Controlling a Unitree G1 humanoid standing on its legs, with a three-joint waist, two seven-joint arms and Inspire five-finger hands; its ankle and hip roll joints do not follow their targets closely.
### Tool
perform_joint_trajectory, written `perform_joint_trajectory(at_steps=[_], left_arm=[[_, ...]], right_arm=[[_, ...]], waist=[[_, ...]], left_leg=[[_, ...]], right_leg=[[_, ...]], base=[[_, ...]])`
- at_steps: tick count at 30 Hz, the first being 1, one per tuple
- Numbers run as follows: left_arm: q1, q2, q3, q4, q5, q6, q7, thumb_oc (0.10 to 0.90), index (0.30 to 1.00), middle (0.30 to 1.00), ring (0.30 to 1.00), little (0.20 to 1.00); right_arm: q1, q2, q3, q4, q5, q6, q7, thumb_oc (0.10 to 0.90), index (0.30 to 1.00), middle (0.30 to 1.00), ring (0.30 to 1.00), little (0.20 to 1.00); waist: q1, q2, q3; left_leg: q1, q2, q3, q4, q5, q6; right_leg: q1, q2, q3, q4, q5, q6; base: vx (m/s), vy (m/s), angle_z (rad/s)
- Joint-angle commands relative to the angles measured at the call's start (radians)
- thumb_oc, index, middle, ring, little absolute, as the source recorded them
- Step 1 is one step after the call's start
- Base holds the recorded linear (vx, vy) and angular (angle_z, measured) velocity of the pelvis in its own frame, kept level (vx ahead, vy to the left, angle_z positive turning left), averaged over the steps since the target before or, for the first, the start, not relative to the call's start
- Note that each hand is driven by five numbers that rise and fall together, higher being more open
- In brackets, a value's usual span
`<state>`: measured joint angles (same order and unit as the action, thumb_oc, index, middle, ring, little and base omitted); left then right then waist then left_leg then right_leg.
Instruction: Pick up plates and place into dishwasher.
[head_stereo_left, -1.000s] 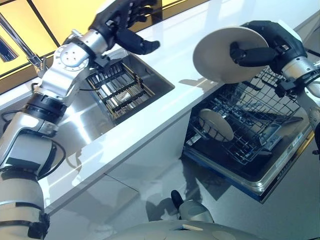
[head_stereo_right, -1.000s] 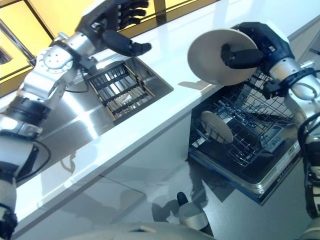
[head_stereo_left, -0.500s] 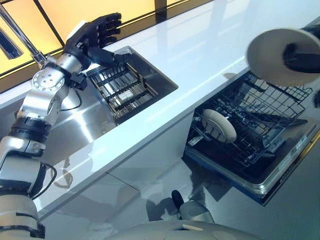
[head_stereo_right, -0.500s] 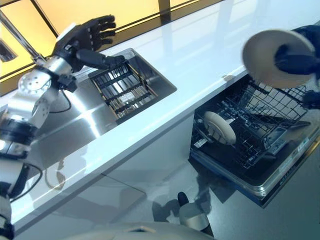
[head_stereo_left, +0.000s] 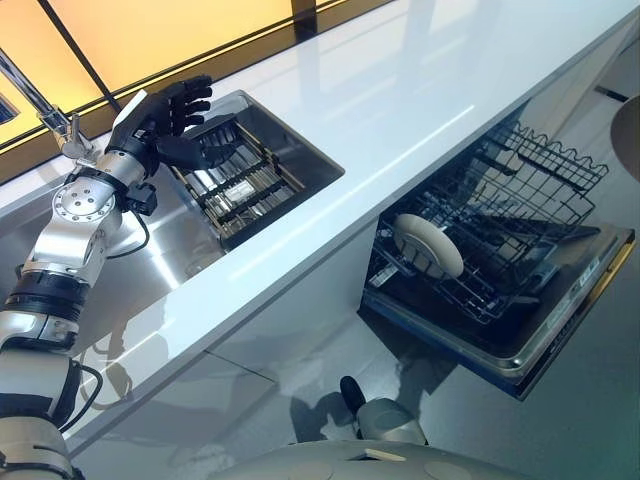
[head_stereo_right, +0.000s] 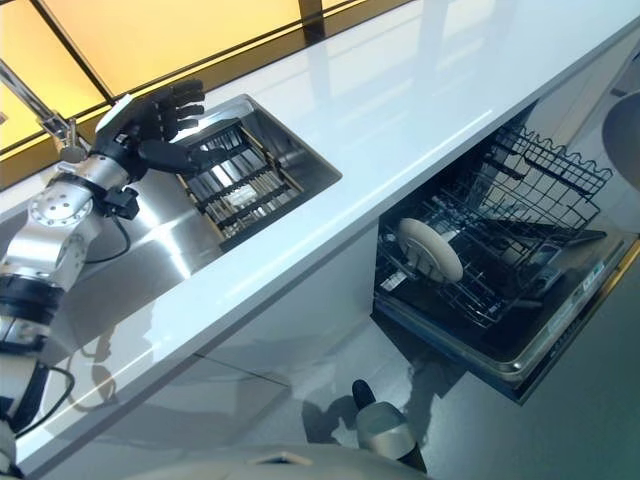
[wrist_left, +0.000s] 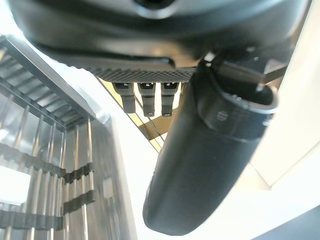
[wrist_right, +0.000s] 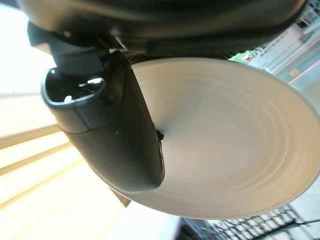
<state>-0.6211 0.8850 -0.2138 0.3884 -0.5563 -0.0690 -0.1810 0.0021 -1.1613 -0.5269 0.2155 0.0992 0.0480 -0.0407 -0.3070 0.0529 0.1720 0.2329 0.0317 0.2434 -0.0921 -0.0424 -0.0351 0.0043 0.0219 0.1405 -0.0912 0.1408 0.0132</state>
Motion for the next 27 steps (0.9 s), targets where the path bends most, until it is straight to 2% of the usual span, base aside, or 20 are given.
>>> perform_joint_trajectory(at_steps=[1,4,7,12,14,15,21,27], left_arm=[[-0.036,0.039,0.061,-0.129,-0.017,-0.036,0.065,0.800,0.900,0.900,0.900,0.900],[-0.018,0.026,0.044,-0.196,-0.004,0.028,0.052,0.800,0.900,0.900,0.900,0.900],[0.007,0.003,0.023,-0.302,-0.052,0.108,0.021,0.800,0.900,0.900,0.900,0.900],[0.013,-0.003,-0.002,-0.431,-0.124,0.171,-0.024,0.800,0.900,0.900,0.900,0.900],[0.012,-0.001,-0.001,-0.445,-0.131,0.179,-0.024,0.800,0.900,0.900,0.900,0.900],[-0.007,0.004,-0.020,-0.482,-0.123,0.185,-0.026,0.800,0.900,0.900,0.900,0.900],[-0.038,0.002,-0.066,-0.514,-0.145,0.196,-0.023,0.800,0.900,0.900,0.900,0.900],[-0.006,0.003,-0.063,-0.565,-0.136,0.195,-0.022,0.800,0.900,0.900,0.900,0.900]], right_arm=[[-0.073,-0.089,0.044,0.003,-0.127,-0.073,0.008,0.100,0.300,0.300,0.300,0.200],[-0.125,-0.079,0.144,0.018,-0.219,-0.030,0.053,0.100,0.300,0.300,0.300,0.200],[-0.219,-0.053,0.300,0.072,-0.318,0.009,0.086,0.100,0.300,0.300,0.300,0.200],[-0.363,0.002,0.497,0.203,-0.423,0.066,0.068,0.100,0.300,0.300,0.300,0.200],[-0.377,0.005,0.516,0.222,-0.431,0.071,0.067,0.100,0.300,0.300,0.300,0.200],[-0.424,0.021,0.581,0.295,-0.448,0.092,0.050,0.100,0.300,0.300,0.300,0.200],[-0.541,0.044,0.730,0.455,-0.455,0.143,0.017,0.100,0.300,0.300,0.300,0.200],[-0.558,0.070,0.784,0.560,-0.478,0.196,-0.015,0.100,0.300,0.300,0.300,0.200]], waist=[[0.033,-0.047,-0.127],[0.045,-0.050,-0.120],[0.068,-0.051,-0.108],[0.101,-0.037,-0.088],[0.103,-0.036,-0.086],[0.119,-0.029,-0.076],[0.149,-0.010,-0.059],[0.167,0.021,-0.043]], left_leg=[[-0.057,-0.007,-0.038,0.005,0.041,0.037],[-0.057,-0.007,-0.042,0.005,0.044,0.038],[-0.059,-0.007,-0.052,0.005,0.048,0.039],[-0.061,-0.009,-0.067,0.005,0.051,0.038],[-0.062,-0.009,-0.069,0.005,0.051,0.038],[-0.063,-0.011,-0.077,0.005,0.052,0.038],[-0.072,-0.020,-0.098,0.005,0.054,0.036],[-0.080,-0.028,-0.110,0.005,0.055,0.036]], right_leg=[[0.066,0.011,-0.016,0.015,-0.038,0.056],[0.070,0.010,-0.020,0.015,-0.038,0.056],[0.074,0.008,-0.028,0.015,-0.040,0.054],[0.081,0.003,-0.043,0.015,-0.044,0.053],[0.081,0.002,-0.046,0.015,-0.044,0.053],[0.084,-0.004,-0.059,0.014,-0.045,0.055],[0.086,-0.020,-0.095,0.013,-0.048,0.058],[0.084,-0.030,-0.111,0.011,-0.052,0.059]], base=[[0.00,0.000,0.00],[0.00,-0.012,0.00],[0.01,-0.041,0.03],[0.00,-0.037,0.10],[-0.01,-0.036,0.15],[-0.02,-0.053,0.20],[-0.03,-0.044,0.12],[-0.02,0.003,0.16]])
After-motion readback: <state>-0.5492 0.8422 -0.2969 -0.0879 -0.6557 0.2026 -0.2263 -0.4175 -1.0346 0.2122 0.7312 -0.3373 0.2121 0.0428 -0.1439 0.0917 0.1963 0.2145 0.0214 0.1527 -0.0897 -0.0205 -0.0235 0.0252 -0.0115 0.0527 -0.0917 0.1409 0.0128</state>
